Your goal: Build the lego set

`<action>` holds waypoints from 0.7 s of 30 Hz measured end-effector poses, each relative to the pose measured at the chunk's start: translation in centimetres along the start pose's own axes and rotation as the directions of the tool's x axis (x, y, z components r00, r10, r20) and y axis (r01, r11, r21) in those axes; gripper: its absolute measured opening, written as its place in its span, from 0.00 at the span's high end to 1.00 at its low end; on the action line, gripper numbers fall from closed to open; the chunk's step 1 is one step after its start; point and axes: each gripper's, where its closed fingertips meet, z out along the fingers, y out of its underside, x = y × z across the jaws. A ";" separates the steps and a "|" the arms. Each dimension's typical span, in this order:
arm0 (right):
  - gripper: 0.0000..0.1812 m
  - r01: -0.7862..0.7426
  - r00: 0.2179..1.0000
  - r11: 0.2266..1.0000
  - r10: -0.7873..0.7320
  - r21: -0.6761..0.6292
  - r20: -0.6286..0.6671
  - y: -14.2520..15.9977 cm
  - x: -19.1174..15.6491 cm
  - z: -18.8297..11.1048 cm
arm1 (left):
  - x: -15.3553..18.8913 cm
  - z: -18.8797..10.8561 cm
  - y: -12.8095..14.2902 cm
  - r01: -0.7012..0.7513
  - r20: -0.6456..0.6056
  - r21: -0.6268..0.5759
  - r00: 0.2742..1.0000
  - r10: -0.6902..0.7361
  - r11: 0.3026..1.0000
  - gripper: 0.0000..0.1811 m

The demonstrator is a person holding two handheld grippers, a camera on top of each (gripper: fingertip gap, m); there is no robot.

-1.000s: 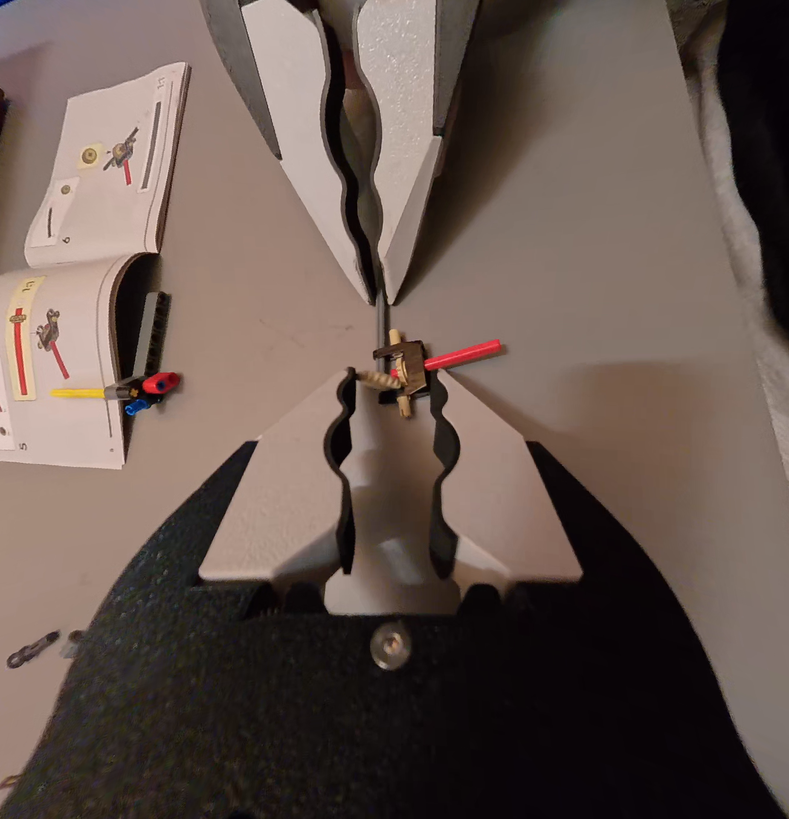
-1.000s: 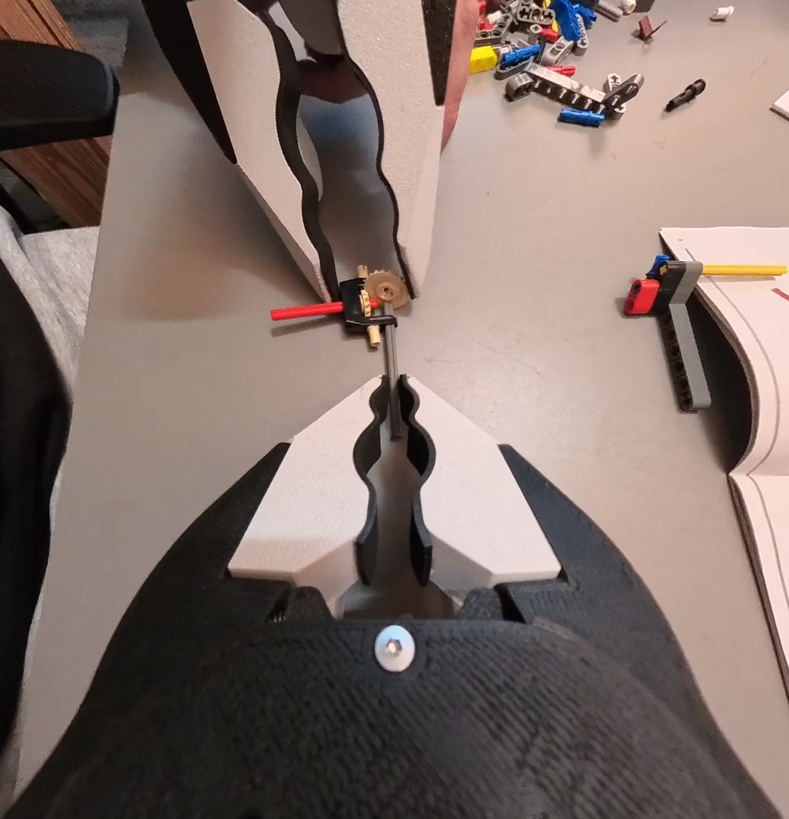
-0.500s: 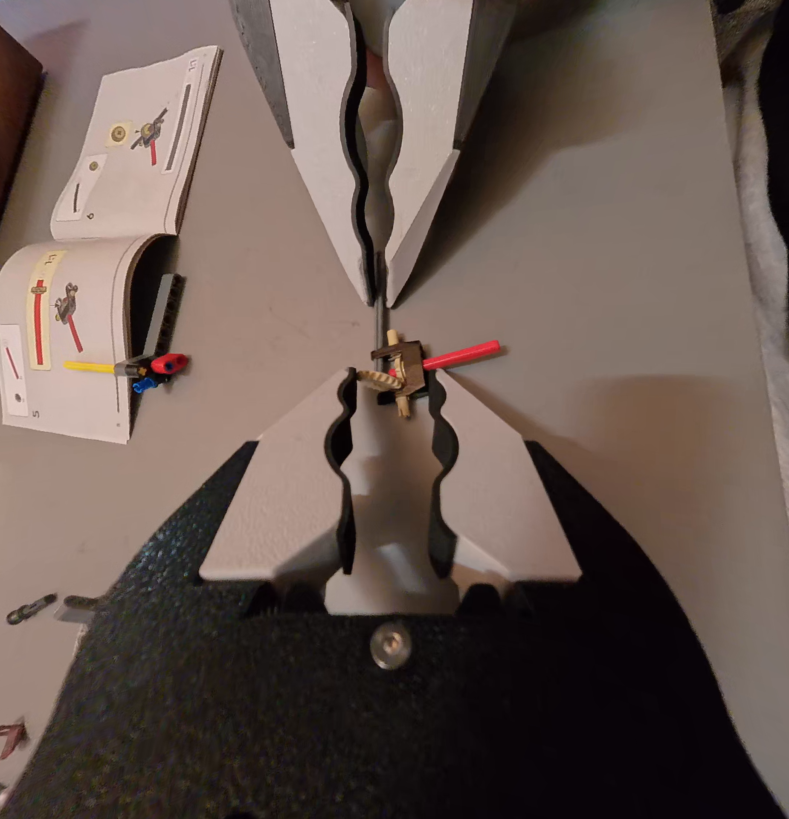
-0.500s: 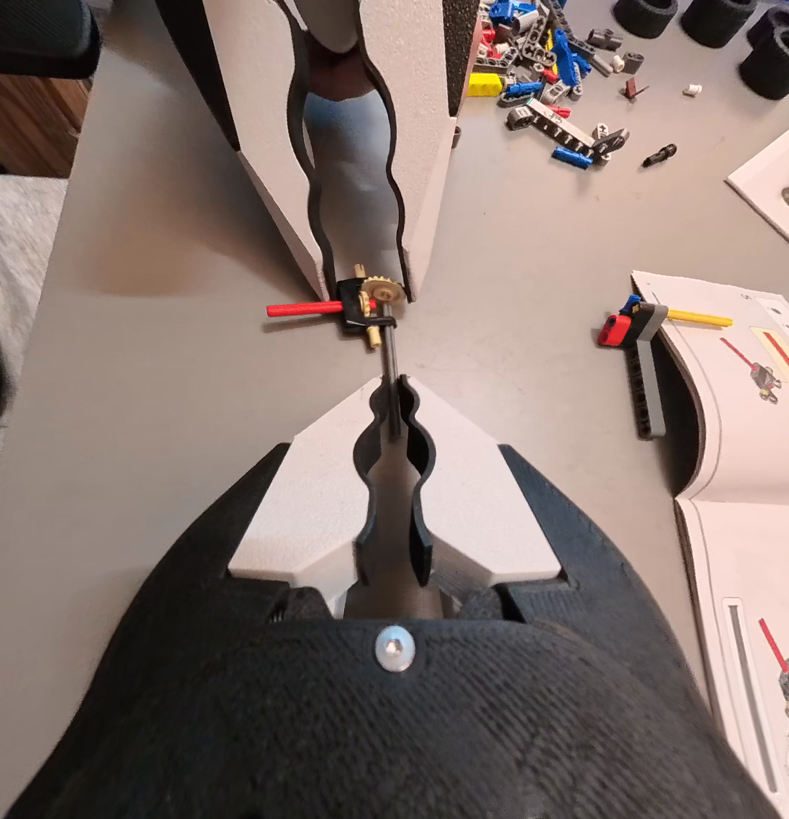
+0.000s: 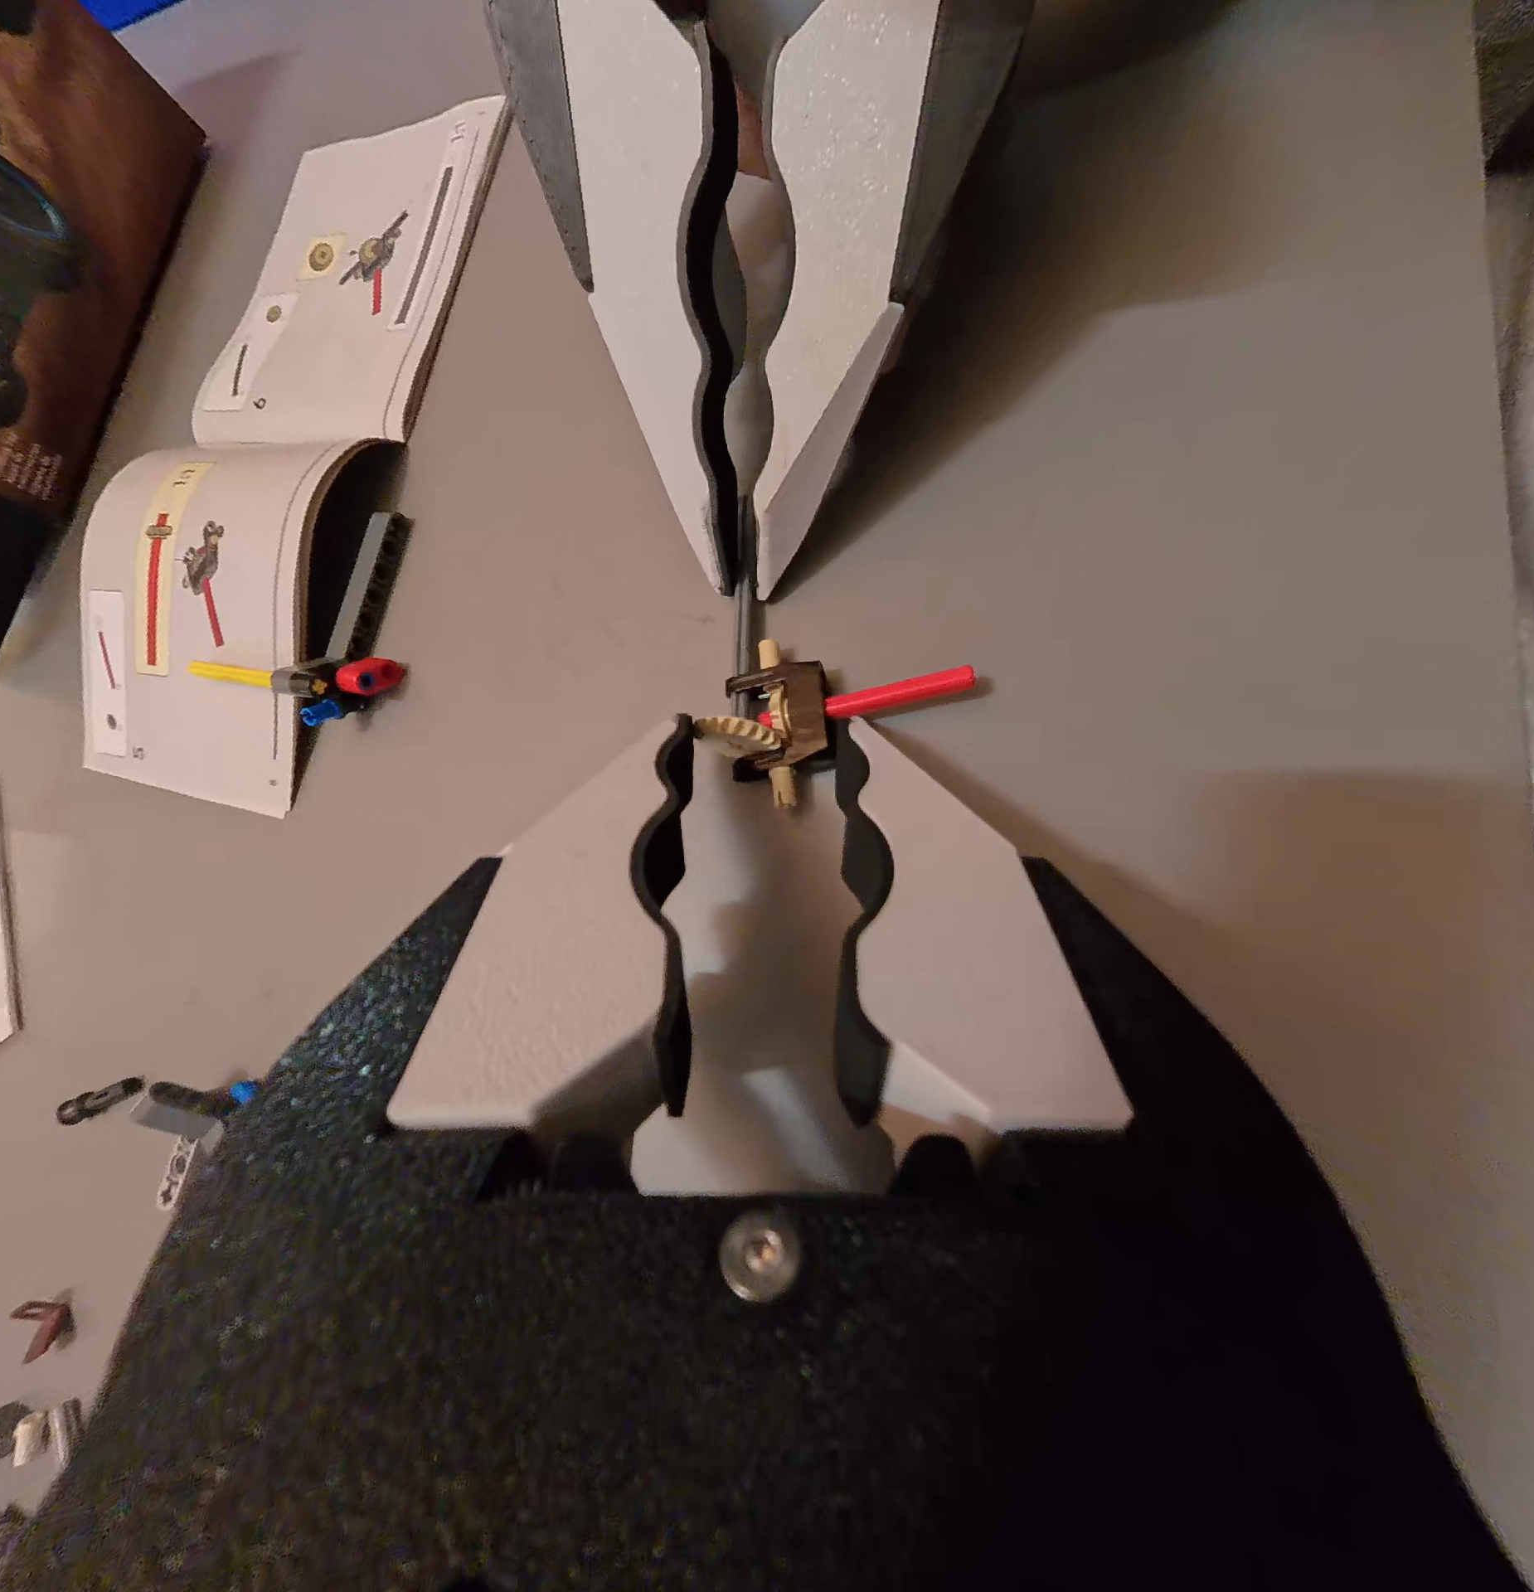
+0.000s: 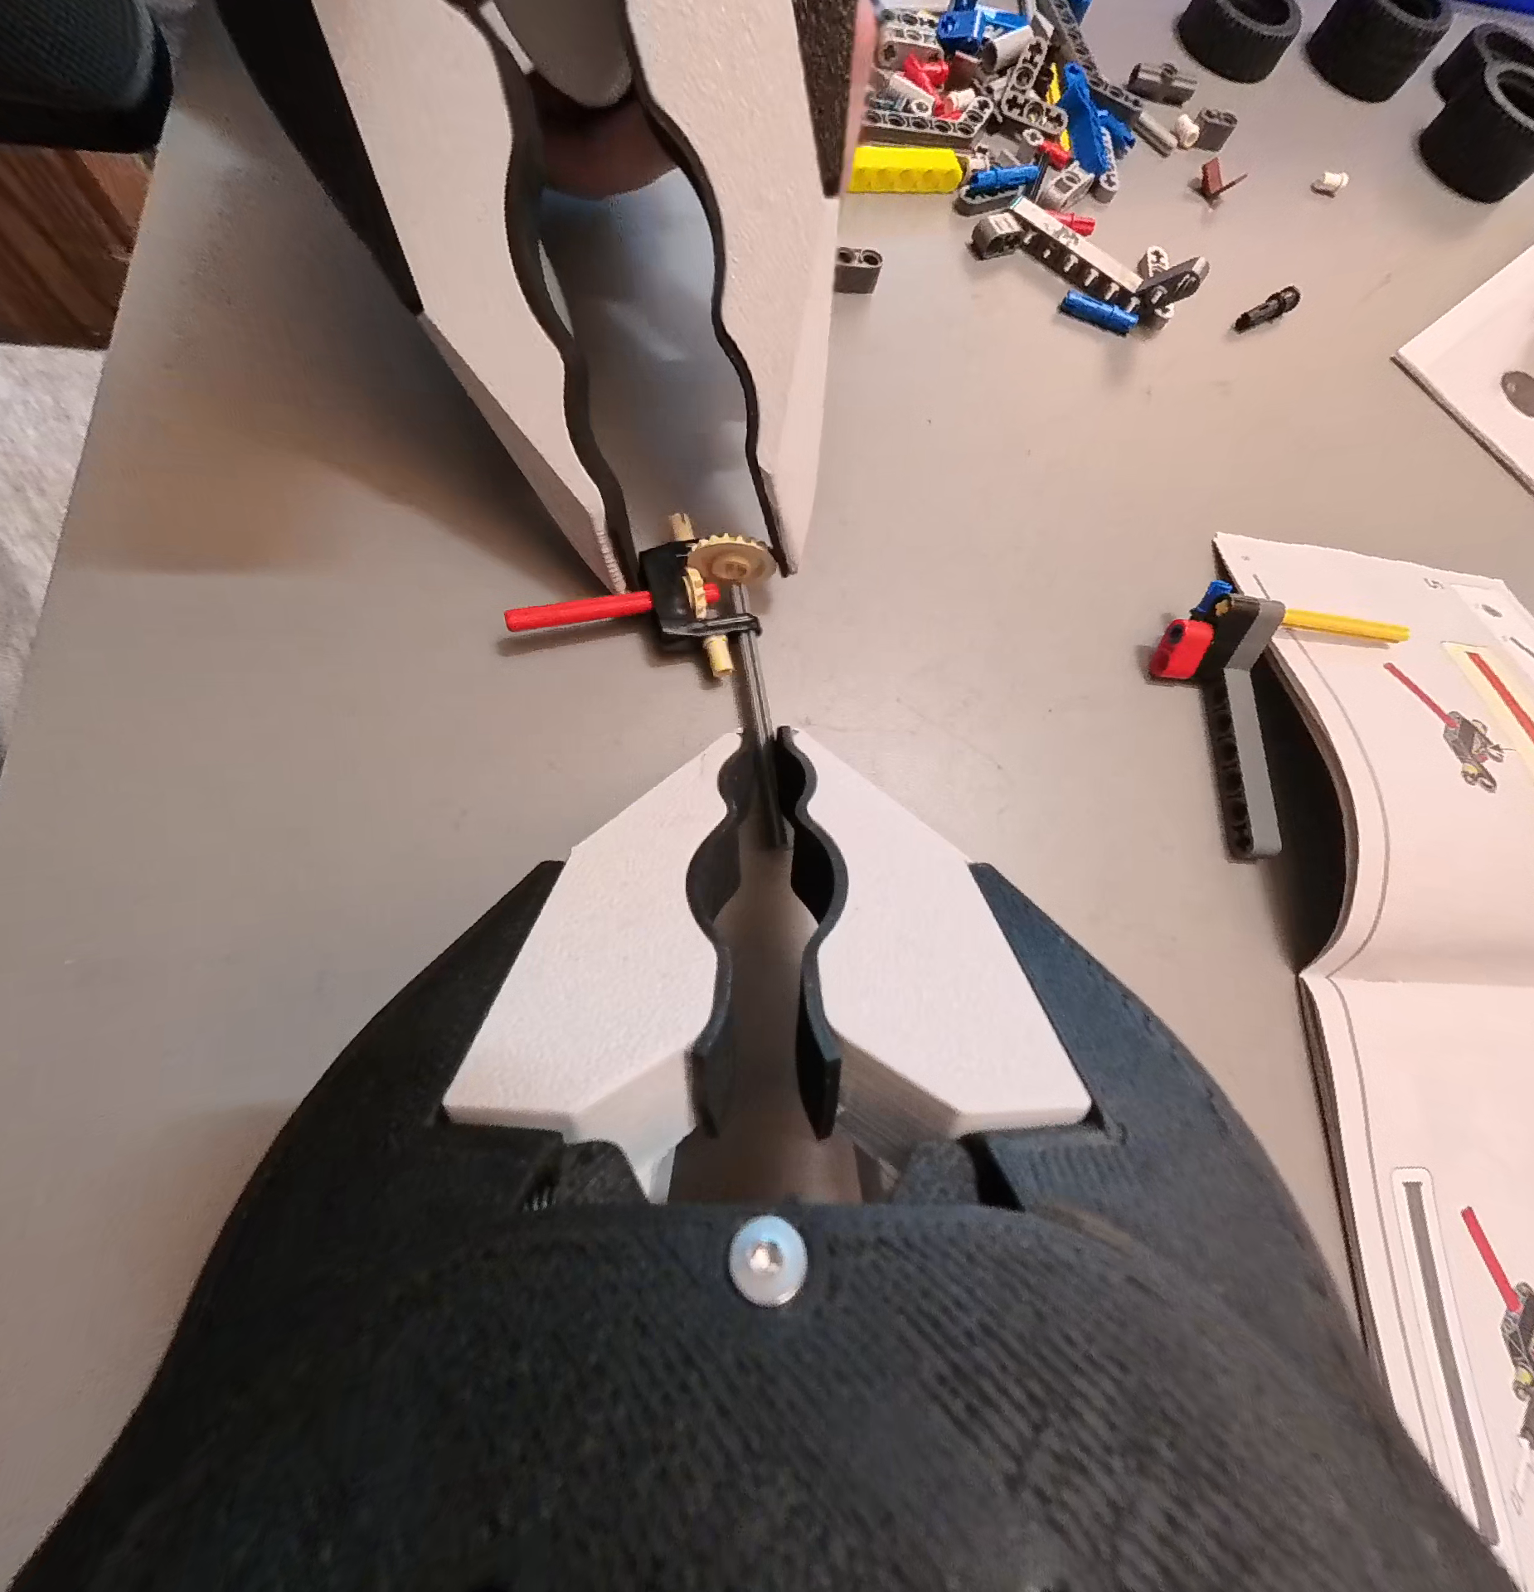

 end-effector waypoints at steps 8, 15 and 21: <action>0.99 0.013 1.000 1.000 -0.013 0.003 0.005 -0.1 -0.1 0.0 | -0.1 -0.2 0.1 0.057 0.073 -0.019 0.996 -0.055 0.998 0.83; 0.98 0.014 1.000 1.000 -0.014 0.004 0.012 -0.1 -0.1 0.1 | 0.0 -0.4 0.3 0.113 0.119 0.000 0.986 -0.112 0.994 0.83; 0.99 0.037 0.999 0.999 -0.037 0.006 0.004 -0.3 -0.2 0.2 | 0.1 -0.5 0.4 0.122 0.107 -0.002 0.987 -0.121 0.993 0.83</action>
